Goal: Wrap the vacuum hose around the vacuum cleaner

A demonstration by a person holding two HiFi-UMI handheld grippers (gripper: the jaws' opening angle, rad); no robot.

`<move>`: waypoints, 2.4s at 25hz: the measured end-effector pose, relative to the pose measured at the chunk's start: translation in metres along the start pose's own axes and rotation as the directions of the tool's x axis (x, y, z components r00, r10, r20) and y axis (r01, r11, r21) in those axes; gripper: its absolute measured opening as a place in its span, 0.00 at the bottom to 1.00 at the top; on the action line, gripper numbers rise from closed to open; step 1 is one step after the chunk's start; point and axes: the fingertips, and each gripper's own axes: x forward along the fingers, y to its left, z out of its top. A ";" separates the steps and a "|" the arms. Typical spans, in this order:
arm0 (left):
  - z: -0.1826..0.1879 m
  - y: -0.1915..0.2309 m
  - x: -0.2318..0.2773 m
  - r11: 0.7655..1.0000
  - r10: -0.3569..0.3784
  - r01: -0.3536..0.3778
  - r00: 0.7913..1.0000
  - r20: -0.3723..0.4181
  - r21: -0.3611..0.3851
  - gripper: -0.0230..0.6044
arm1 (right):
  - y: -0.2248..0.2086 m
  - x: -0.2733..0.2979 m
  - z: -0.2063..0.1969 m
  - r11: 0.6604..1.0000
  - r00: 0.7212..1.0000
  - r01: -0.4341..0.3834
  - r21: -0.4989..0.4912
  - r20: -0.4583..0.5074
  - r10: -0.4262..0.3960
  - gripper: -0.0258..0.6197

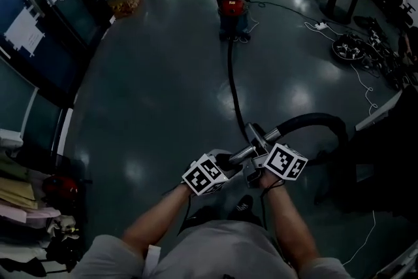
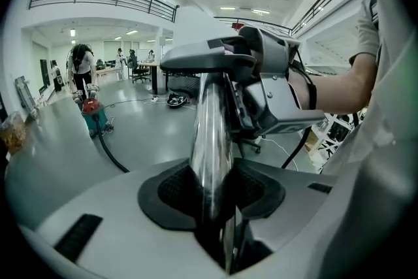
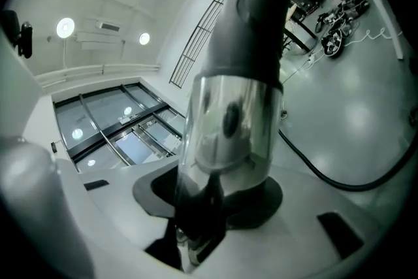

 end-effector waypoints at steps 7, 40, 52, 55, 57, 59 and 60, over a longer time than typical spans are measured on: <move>0.011 0.030 -0.004 1.000 0.005 -0.004 0.999 0.035 -0.010 0.28 | 0.006 0.037 -0.021 1.000 0.999 0.005 -0.002 -0.044 -0.005 0.24; -0.061 0.269 -0.146 0.982 -0.065 0.049 0.994 0.083 0.182 0.37 | 0.035 0.266 -0.079 0.854 0.917 0.163 -0.493 -0.245 -0.316 0.14; 0.042 0.305 -0.154 0.872 0.147 -0.198 0.978 0.145 0.448 0.37 | 0.015 0.291 -0.112 0.701 0.810 -0.147 -0.698 -0.492 -0.320 0.14; 0.055 0.306 -0.149 0.837 0.204 -0.246 0.969 0.140 0.489 0.37 | 0.007 0.290 -0.107 0.669 0.779 -0.215 -0.712 -0.538 -0.321 0.14; 0.067 0.305 -0.146 0.805 0.238 -0.275 0.961 0.138 0.525 0.37 | 0.002 0.287 -0.104 0.652 0.753 -0.265 -0.710 -0.575 -0.321 0.14; 0.085 0.304 -0.141 0.767 0.267 -0.297 0.954 0.138 0.568 0.37 | -0.005 0.282 -0.099 0.638 0.720 -0.316 -0.702 -0.615 -0.320 0.14; 0.095 0.302 -0.138 0.750 0.277 -0.303 0.951 0.138 0.588 0.37 | -0.009 0.279 -0.096 0.630 0.702 -0.342 -0.697 -0.635 -0.322 0.14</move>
